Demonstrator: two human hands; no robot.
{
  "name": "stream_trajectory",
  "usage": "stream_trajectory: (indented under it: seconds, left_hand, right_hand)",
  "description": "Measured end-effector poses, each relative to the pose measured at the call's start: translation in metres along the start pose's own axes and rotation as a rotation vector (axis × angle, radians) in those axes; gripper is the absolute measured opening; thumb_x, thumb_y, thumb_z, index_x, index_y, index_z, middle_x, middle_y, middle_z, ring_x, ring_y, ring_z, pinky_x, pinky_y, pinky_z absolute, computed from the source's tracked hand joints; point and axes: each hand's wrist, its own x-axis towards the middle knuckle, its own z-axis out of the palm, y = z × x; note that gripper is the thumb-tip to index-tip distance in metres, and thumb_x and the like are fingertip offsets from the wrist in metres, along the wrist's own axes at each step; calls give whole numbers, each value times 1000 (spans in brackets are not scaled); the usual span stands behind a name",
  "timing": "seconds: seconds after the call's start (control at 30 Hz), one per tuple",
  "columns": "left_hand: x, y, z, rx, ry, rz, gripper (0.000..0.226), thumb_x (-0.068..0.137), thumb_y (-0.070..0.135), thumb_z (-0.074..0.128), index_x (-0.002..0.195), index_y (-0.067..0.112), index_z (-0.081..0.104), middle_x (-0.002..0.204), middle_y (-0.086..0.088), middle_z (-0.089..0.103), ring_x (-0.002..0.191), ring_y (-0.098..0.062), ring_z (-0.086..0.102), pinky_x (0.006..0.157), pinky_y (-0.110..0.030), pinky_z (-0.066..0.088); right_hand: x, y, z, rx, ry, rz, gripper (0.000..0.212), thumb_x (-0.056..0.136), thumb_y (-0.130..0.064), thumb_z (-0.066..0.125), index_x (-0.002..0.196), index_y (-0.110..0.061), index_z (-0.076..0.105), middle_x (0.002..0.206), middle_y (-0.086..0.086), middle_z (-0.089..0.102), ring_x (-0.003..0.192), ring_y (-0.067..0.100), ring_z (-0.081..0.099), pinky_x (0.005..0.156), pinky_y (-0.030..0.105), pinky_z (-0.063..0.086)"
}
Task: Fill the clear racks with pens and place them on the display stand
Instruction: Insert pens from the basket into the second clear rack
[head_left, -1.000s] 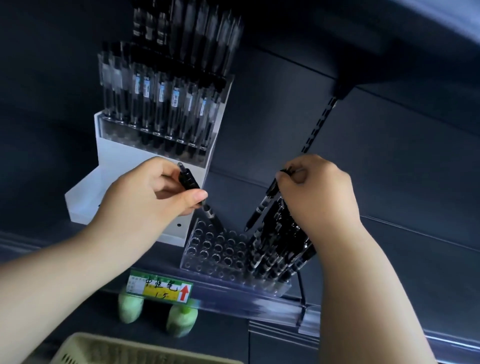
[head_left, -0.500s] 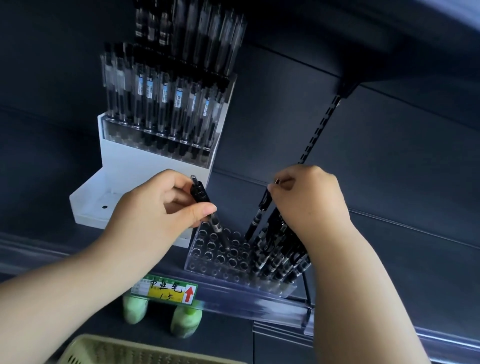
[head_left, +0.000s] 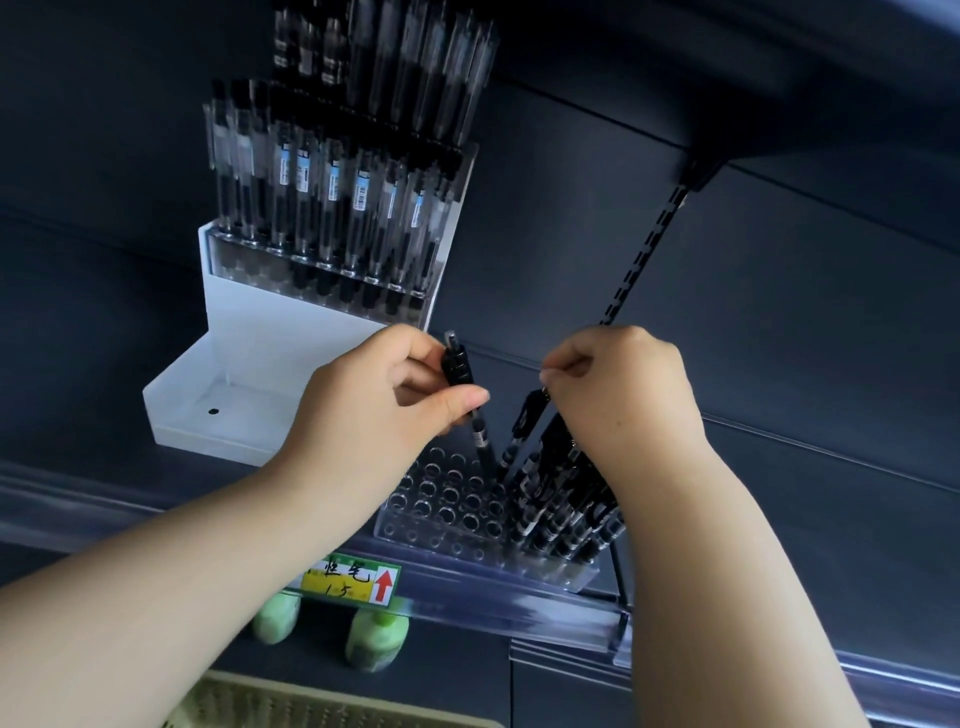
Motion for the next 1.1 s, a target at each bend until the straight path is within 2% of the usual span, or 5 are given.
stream_trajectory:
  seconds: [0.1, 0.3, 0.5, 0.73, 1.1]
  left_hand:
    - [8, 0, 12, 28, -27, -2, 20, 69, 36, 75, 79, 30, 60, 72, 14, 71, 68, -5, 68, 74, -32, 56]
    - [16, -2, 36, 222, -96, 111, 25, 70, 32, 80, 79, 31, 57, 70, 12, 64, 69, 2, 58, 64, -11, 44]
    - [14, -13, 50, 396, -257, 92, 18, 77, 32, 74, 90, 25, 63, 73, 11, 63, 73, -11, 62, 70, -26, 51]
    - [16, -19, 55, 335, -280, 23, 24, 78, 29, 73, 68, 33, 51, 67, 14, 60, 66, 0, 57, 61, -15, 45]
    - [-3, -14, 23, 613, -347, 62, 26, 91, 31, 58, 116, 25, 57, 108, 6, 63, 97, -14, 59, 87, -31, 50]
  right_hand:
    - [0, 1, -1, 25, 29, -20, 8, 83, -20, 64, 80, -25, 69, 75, -6, 67, 77, 21, 63, 77, 39, 54]
    - [0, 5, -5, 49, 52, -21, 8, 81, -21, 66, 78, -28, 68, 76, -6, 67, 76, 20, 63, 71, 34, 55]
    - [0, 11, -6, 62, 54, 6, 8, 81, -22, 65, 81, -29, 68, 77, -10, 67, 78, 16, 63, 71, 28, 53]
    - [-1, 13, -6, 78, 58, 11, 11, 81, -23, 63, 87, -30, 68, 81, -10, 67, 81, 16, 63, 72, 29, 54]
    - [-24, -13, -17, -36, 38, -138, 14, 85, -20, 60, 97, -23, 68, 87, 0, 69, 87, 25, 61, 78, 37, 52]
